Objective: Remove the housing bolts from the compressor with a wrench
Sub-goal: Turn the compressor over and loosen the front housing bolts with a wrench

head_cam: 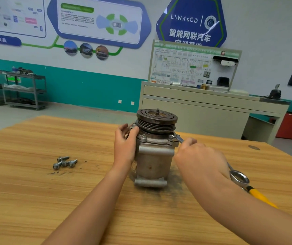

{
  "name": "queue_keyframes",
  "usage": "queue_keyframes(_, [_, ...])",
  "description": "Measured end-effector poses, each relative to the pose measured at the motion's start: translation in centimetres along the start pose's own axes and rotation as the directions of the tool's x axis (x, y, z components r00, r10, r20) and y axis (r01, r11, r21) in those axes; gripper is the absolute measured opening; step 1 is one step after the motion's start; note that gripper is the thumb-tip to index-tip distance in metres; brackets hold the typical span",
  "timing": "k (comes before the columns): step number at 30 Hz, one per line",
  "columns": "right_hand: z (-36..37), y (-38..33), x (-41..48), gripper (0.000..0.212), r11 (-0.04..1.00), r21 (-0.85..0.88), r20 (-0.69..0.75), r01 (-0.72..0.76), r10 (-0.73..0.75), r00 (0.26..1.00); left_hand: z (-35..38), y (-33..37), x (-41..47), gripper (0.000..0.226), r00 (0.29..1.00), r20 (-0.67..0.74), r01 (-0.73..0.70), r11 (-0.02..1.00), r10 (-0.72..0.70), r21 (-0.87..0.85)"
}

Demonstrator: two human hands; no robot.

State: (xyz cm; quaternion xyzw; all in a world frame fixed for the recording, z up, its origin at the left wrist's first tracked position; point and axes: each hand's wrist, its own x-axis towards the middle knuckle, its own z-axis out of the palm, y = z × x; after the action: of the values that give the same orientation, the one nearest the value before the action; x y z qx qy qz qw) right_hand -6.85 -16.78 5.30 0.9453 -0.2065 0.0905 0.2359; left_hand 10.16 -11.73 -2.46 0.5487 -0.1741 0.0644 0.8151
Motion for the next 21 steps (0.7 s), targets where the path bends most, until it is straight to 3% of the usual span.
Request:
queue_keyframes(6, [0.7,-0.4,0.3,0.051,0.999,-0.033,0.013,-0.024,0.025,1.0,-1.3,-0.6,-1.3,0.011,0.996,-0.055,-0.055,0.987,0.064,0.154])
queue_keyframes(11, [1.2,-0.1,0.0,0.058,0.997,-0.075,-0.013,0.006,-0.007,1.0,-2.4,-1.6,-1.4,0.029,0.994,-0.076,-0.055,0.939,0.085,0.339])
queue_keyframes(18, [0.9,0.3,-0.2,0.051,0.988,-0.148,0.004,0.036,-0.036,0.999,-2.1,-1.3,-1.3,0.038,0.994,-0.074,0.089,0.985,-0.079,0.148])
queue_keyframes(21, [1.0,-0.8,0.1,0.053,0.993,-0.118,0.041,0.013,-0.009,0.999,-2.3,-1.2,-1.2,0.038,0.994,-0.049,0.101,0.981,-0.094,0.163])
